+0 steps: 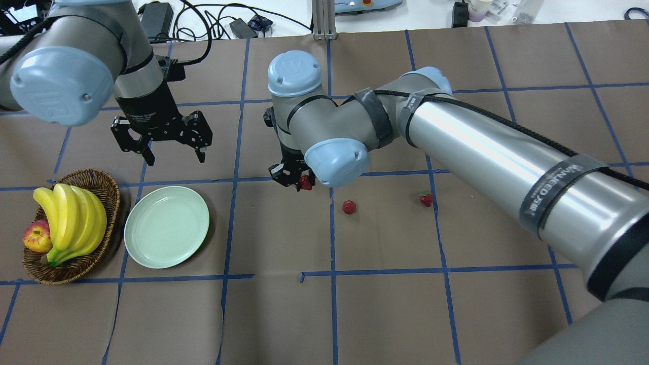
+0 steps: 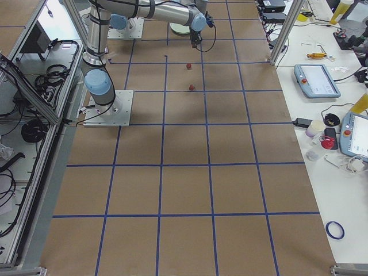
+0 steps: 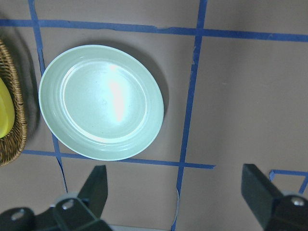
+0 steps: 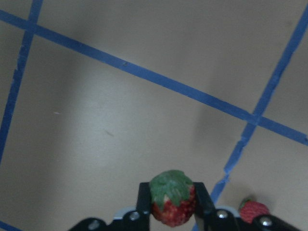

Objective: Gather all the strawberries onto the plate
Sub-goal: 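Carry the strawberry toward the plate with the right gripper and release it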

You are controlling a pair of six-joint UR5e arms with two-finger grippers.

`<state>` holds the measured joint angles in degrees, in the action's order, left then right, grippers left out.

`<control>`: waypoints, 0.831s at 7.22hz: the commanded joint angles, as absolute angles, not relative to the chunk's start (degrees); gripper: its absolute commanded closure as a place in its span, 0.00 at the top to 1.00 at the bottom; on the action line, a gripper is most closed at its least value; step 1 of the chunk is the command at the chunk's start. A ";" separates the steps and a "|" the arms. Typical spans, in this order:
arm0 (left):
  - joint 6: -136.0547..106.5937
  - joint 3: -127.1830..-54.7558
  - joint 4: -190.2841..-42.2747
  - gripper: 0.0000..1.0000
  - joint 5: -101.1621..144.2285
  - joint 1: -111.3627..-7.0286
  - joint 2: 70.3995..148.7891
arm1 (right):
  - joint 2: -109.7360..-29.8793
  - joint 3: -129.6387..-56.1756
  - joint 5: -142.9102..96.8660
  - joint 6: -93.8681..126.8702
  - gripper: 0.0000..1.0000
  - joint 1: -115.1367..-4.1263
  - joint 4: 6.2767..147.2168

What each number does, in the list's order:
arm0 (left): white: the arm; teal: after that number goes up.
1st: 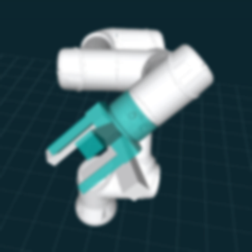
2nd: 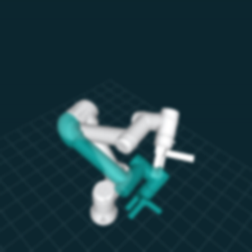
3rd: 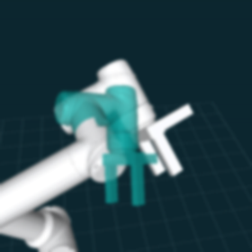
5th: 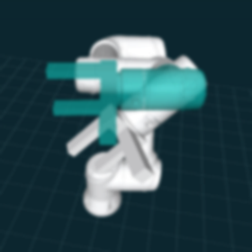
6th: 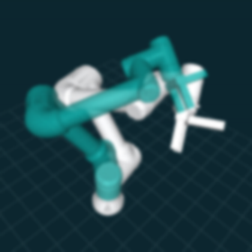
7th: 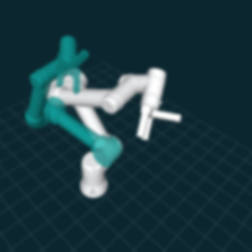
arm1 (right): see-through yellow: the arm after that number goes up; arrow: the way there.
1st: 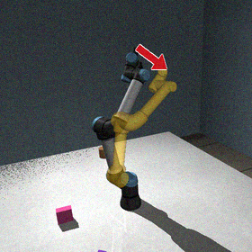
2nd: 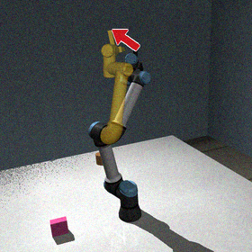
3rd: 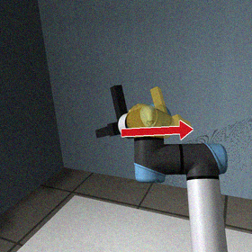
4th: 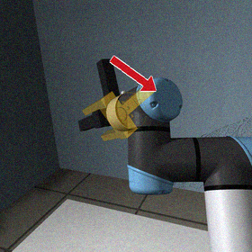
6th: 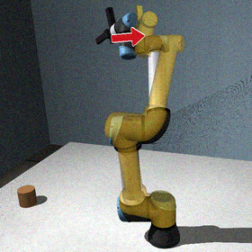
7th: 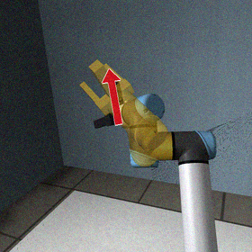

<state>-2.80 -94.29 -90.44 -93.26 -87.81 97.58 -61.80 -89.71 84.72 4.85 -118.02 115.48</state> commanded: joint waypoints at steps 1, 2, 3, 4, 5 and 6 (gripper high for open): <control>-2.81 -94.74 -90.44 1.00 -93.25 -87.71 97.65 | -57.93 -89.74 83.67 5.45 0.00 -119.44 118.21; -2.73 -95.01 -90.44 1.00 -93.25 -87.71 97.65 | -57.05 -89.91 82.80 5.45 0.29 -119.70 118.39; -2.72 -95.10 -90.44 1.00 -93.25 -87.71 97.65 | -56.87 -90.00 81.84 5.19 0.61 -119.71 118.39; -2.72 -95.10 -90.44 1.00 -93.25 -87.71 97.65 | -56.78 -90.17 81.74 5.10 0.62 -119.71 118.30; -2.72 -95.10 -90.44 1.00 -93.34 -87.71 97.65 | -57.21 -90.18 81.83 5.10 0.66 -119.71 118.21; -2.72 -95.10 -90.44 1.00 -93.34 -87.71 97.65 | -57.56 -89.74 82.26 5.01 0.80 -119.71 118.21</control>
<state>-2.73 -95.09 -90.44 -93.31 -87.71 97.65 -57.19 -90.03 81.96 5.10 -119.70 118.25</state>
